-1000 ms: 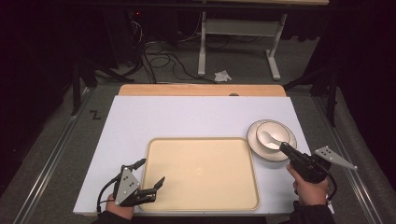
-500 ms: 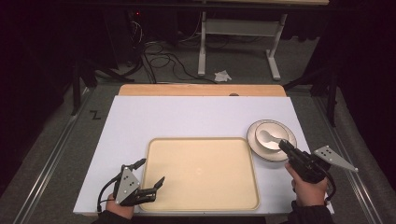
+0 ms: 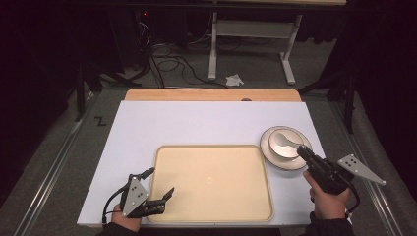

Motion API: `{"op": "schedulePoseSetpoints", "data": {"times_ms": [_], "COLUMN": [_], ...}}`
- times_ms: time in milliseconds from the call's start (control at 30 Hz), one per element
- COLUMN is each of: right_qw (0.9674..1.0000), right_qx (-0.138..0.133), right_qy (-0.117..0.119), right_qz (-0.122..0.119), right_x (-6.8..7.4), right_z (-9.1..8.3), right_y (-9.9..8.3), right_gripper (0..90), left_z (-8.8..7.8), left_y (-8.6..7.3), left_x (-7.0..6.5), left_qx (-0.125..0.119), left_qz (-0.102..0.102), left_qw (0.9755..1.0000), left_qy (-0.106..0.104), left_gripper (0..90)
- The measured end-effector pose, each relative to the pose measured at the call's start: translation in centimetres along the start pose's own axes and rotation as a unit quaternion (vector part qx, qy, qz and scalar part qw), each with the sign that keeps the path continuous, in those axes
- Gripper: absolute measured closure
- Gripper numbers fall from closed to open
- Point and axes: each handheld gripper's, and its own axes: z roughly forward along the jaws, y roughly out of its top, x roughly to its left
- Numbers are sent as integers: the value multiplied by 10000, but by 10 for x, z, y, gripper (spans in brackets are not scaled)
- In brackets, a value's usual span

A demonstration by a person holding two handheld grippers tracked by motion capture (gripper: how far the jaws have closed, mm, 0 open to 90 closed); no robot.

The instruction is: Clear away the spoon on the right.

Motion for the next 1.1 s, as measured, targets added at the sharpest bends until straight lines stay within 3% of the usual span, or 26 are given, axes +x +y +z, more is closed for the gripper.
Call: {"op": "schedulePoseSetpoints", "data": {"times_ms": [233, 533, 833, 1100], "right_qw": [9982, 9906, 9849, 9804], "right_qx": [290, 710, 911, 1064], "right_qy": [521, 1162, 1470, 1657], "right_qz": [-26, -116, -65, 15], "right_x": [21, 50, 72, 79], "right_z": [17, 42, 67, 74], "right_y": [-12, -33, -46, -55], "right_gripper": [875, 875, 873, 872], "left_z": [0, 0, 0, 1], "left_y": [0, 0, 0, 0], "left_x": [1, 1, 1, 1], "left_qx": [-29, -24, -7, -2], "left_qz": [-31, -14, 5, -6], "left_qw": [10000, 10000, 10000, 10000], "left_qy": [2, 1, -24, -43], "left_gripper": [158, 158, 158, 158]}}
